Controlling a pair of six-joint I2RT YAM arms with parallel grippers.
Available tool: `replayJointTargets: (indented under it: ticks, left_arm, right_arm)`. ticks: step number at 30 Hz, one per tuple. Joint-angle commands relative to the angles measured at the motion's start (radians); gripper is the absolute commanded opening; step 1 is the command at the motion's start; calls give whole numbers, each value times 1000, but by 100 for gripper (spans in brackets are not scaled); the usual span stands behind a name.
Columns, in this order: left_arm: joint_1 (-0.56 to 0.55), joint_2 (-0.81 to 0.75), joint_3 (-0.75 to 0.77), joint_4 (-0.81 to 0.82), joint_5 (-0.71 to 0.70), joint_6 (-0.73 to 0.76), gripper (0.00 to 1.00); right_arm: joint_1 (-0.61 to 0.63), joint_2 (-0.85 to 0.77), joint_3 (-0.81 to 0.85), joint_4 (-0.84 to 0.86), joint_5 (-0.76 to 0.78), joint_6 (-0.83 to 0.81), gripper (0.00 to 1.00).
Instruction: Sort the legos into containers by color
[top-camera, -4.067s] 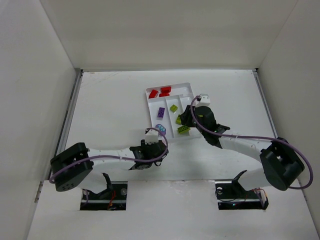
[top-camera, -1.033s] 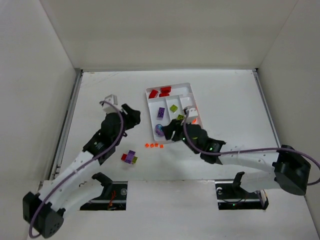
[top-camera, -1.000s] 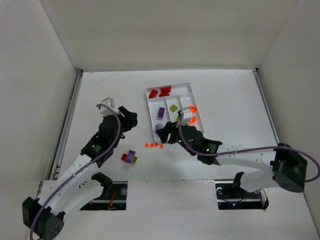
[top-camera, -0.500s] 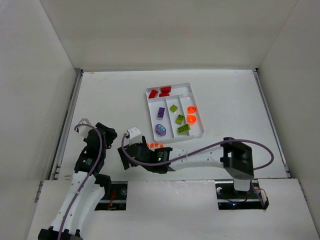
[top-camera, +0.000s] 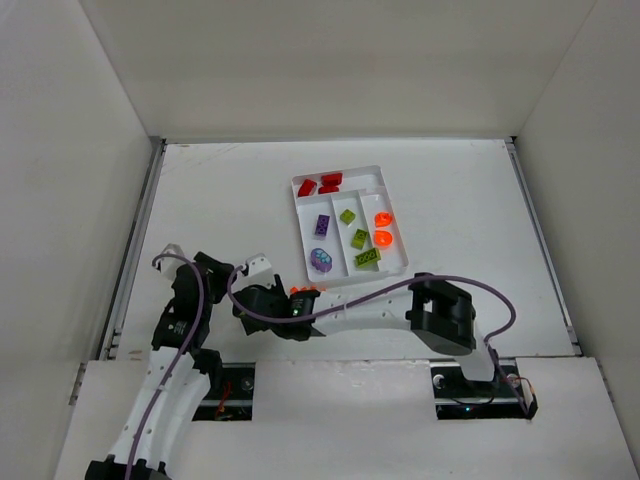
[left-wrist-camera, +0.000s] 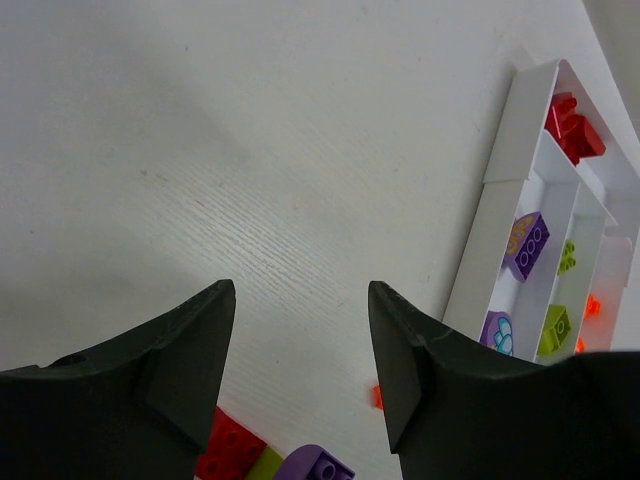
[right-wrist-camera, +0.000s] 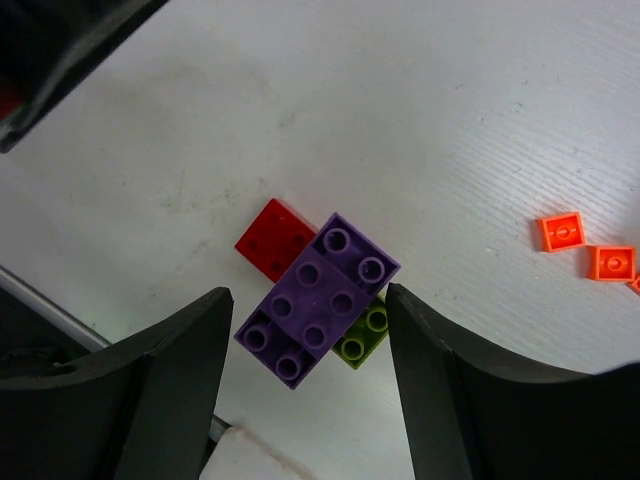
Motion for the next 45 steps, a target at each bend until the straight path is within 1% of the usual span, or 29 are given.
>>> replayJointTargets:
  ticks: [1, 5, 9, 13, 16, 18, 19, 22, 24, 28, 30, 32, 35, 39, 41, 45]
  left_arm:
    - [-8, -13, -7, 32, 12, 7, 53]
    - [-26, -11, -13, 34, 12, 13, 53]
    - [-46, -10, -23, 40, 12, 8, 52]
    - [-57, -18, -27, 40, 12, 2, 52]
    - [-68, -21, -23, 37, 12, 2, 52]
    - [-75, -21, -23, 35, 12, 0, 52]
    - [-80, -21, -23, 34, 12, 0, 52]
    - [-92, -19, -22, 32, 12, 2, 51]
    - [-100, -19, -19, 28, 12, 2, 50]
    - [-124, -19, -14, 32, 20, 0, 50]
    - [-140, -13, -4, 34, 24, 0, 50]
    - [-158, -11, 9, 35, 38, -1, 50]
    - [-209, -18, 30, 41, 90, -4, 50]
    - [-310, -7, 39, 63, 146, -10, 49]
    - [-373, -1, 26, 109, 166, -27, 49]
    - [-504, 13, -16, 265, 164, -61, 51]
  right_arm:
    - [-14, 21, 25, -45, 16, 28, 68]
    - [-14, 17, 1, -58, 32, 32, 69]
    - [-16, 15, -16, -50, 27, 34, 76]
    - [-22, 31, -27, -26, -28, 51, 76]
    - [-31, 28, -50, 7, -42, 63, 76]
    - [-34, 21, -65, 30, -45, 69, 73]
    - [-36, 20, -70, 37, -48, 72, 70]
    - [-39, 3, -96, 69, -45, 78, 54]
    - [-34, -26, -126, 100, -22, 80, 52]
    - [-34, -93, -183, 134, 29, 71, 52]
    - [-34, -133, -217, 145, 45, 67, 48]
    - [-40, -190, -271, 168, 70, 64, 46]
    - [-53, -288, -356, 204, 96, 63, 46]
    - [-103, -434, -490, 260, 113, 58, 44]
    - [-142, -491, -551, 302, 95, 52, 44]
    - [-188, -575, -643, 381, 35, 60, 42]
